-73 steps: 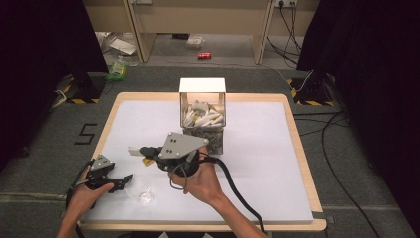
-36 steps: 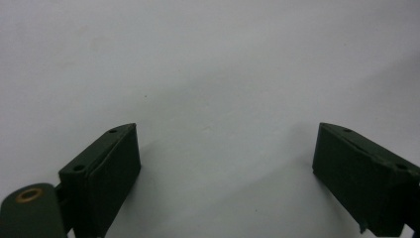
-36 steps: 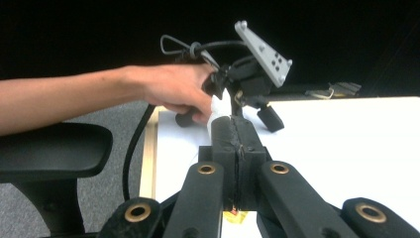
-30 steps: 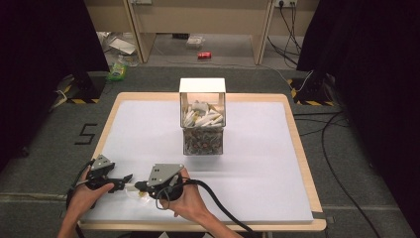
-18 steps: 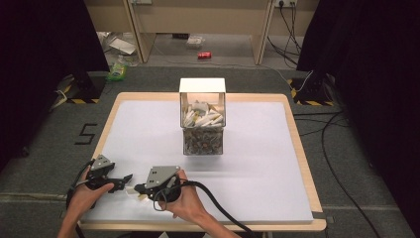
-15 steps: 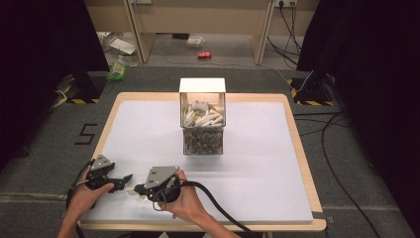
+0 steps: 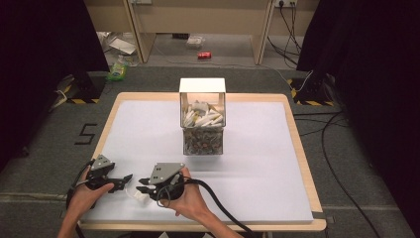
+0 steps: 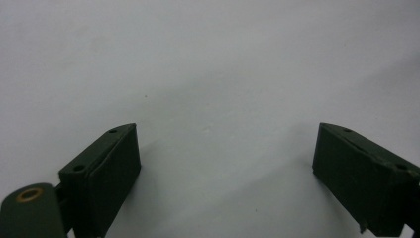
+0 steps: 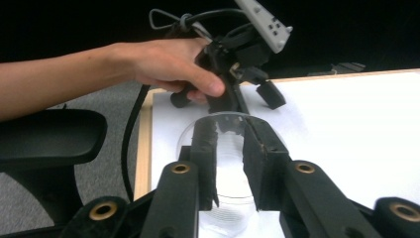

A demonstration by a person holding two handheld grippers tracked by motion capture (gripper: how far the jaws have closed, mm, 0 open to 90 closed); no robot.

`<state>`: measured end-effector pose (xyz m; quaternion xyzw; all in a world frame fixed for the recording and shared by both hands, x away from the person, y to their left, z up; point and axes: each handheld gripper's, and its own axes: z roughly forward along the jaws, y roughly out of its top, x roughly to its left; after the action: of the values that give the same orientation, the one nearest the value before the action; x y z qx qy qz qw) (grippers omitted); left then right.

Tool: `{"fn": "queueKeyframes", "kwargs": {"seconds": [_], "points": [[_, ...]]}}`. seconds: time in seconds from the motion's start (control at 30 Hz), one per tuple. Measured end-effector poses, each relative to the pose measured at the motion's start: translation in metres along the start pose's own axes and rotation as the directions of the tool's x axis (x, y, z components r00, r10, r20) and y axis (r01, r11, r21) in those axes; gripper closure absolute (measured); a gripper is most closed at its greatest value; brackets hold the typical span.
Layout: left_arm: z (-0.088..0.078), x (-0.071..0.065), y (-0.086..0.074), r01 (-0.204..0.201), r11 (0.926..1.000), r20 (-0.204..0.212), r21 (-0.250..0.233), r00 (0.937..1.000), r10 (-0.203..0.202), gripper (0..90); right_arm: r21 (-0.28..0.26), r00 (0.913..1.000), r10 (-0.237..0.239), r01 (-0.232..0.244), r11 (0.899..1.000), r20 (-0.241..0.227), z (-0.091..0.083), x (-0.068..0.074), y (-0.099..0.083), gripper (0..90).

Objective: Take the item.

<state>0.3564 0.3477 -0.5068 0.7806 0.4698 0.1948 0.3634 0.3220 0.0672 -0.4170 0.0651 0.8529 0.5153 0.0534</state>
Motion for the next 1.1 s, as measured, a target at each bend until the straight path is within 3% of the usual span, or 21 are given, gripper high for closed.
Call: {"fn": "queueKeyframes", "kwargs": {"seconds": [0.67, 1.1], "points": [[0.000, 0.000, 0.000, 0.000, 1.0000, 0.000, -0.001, 1.0000, 0.000, 10.3, -0.042, 0.9923, 0.070, -0.066, 0.997, 0.103, -0.027, -0.017, 0.002, 58.7], [0.000, 0.000, 0.000, 0.001, 1.0000, 0.001, -0.001, 1.0000, -0.001, 10.5, -0.048, 0.9740, 0.140, -0.134, 0.990, 0.178, -0.049, -0.031, -0.014, 50.8]]}}
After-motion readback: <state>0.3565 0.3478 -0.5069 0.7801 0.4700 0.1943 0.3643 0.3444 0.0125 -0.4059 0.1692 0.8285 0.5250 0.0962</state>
